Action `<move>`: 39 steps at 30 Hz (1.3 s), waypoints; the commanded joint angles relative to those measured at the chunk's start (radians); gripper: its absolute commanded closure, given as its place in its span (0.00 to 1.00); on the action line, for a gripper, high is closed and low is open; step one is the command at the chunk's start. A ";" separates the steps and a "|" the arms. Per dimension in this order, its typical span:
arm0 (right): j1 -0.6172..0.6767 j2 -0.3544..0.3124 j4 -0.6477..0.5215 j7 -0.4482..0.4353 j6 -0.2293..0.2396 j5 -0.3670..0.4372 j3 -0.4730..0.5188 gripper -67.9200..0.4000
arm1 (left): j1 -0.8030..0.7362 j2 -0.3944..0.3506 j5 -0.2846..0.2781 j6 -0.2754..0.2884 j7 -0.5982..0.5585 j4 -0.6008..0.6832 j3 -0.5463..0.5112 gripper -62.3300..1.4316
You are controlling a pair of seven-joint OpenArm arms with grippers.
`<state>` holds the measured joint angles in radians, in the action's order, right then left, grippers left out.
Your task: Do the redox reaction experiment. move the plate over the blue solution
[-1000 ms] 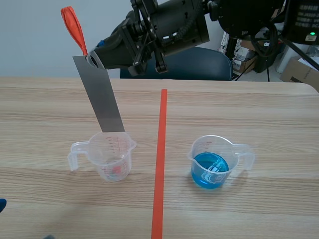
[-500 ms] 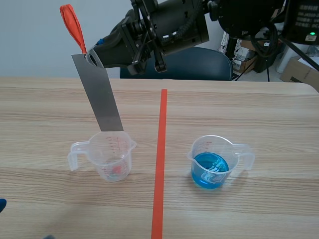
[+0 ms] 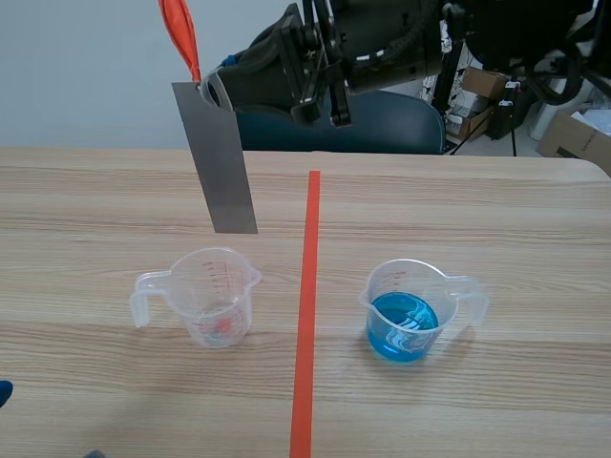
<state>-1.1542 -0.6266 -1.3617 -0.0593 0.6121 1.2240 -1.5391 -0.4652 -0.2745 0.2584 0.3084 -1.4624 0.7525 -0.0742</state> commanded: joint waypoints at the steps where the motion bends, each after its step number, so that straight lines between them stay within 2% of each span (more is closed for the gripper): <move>1: 0.000 -0.026 -0.013 -0.035 0.021 0.018 -0.013 0.95 | 0.003 -0.009 -0.007 0.001 -0.010 0.008 -0.005 0.00; 13: 0.000 -0.196 -0.013 -0.111 0.134 0.017 -0.013 0.95 | 0.003 -0.009 -0.007 0.001 -0.010 0.008 -0.005 0.00; 20: 0.000 -0.299 -0.013 -0.158 0.134 0.006 -0.013 0.95 | 0.003 -0.009 -0.006 0.001 -0.010 0.008 -0.005 0.00; 27: 0.000 -0.400 -0.025 -0.247 0.134 -0.071 -0.013 0.95 | -0.003 -0.026 -0.006 0.001 -0.011 0.008 -0.005 0.00; 31: 0.000 -0.454 -0.051 -0.289 0.134 -0.100 -0.013 0.97 | -0.004 -0.065 -0.007 0.001 -0.014 0.008 -0.004 0.00; 36: 0.000 -0.510 -0.116 -0.317 0.134 -0.173 -0.013 0.97 | -0.019 -0.141 -0.011 0.001 -0.015 0.026 0.004 0.00; 39: 0.016 -0.541 -0.154 -0.350 0.134 -0.217 -0.013 0.97 | -0.049 -0.205 -0.042 0.001 -0.014 0.060 0.026 0.00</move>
<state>-1.1294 -1.1561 -1.5063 -0.3862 0.7334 0.9977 -1.5391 -0.4953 -0.4572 0.2348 0.3084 -1.4628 0.7864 -0.0544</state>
